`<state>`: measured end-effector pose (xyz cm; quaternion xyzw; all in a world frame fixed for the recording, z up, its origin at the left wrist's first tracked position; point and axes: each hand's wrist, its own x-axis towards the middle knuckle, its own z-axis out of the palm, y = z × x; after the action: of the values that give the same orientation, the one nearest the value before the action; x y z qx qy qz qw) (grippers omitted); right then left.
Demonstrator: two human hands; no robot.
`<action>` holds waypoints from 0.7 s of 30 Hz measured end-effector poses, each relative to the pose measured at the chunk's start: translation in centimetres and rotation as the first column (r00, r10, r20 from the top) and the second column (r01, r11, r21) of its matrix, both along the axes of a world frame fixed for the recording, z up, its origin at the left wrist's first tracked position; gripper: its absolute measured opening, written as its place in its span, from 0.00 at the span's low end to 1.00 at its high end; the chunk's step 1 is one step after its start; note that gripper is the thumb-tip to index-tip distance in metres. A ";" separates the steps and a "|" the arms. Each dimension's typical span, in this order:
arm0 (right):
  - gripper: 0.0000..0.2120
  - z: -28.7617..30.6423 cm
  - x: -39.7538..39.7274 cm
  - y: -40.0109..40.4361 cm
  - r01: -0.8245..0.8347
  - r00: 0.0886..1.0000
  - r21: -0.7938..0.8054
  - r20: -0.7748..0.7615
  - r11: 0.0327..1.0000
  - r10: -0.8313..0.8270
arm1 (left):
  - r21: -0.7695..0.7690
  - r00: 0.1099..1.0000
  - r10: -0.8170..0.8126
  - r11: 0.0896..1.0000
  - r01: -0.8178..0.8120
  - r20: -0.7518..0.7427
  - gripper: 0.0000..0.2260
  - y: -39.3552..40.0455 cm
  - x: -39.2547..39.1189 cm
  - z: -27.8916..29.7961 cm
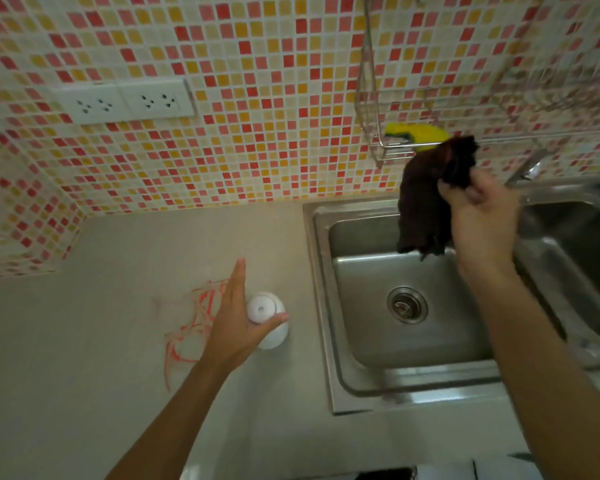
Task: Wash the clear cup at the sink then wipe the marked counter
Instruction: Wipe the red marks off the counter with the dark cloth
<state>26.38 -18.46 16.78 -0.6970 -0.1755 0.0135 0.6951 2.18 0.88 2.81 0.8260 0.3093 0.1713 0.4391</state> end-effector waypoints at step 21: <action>0.26 -25.5 -18.7 3.1 -0.007 0.572 -0.985 0.139 0.175 0.808 | -0.153 0.952 0.066 0.988 -0.020 0.299 0.37 2.4 -1.0 -4.3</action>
<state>7.73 -15.37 -8.73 -0.8216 -0.5654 0.0714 0.0109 1.15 3.23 -1.46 0.7481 0.2681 0.2821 0.5375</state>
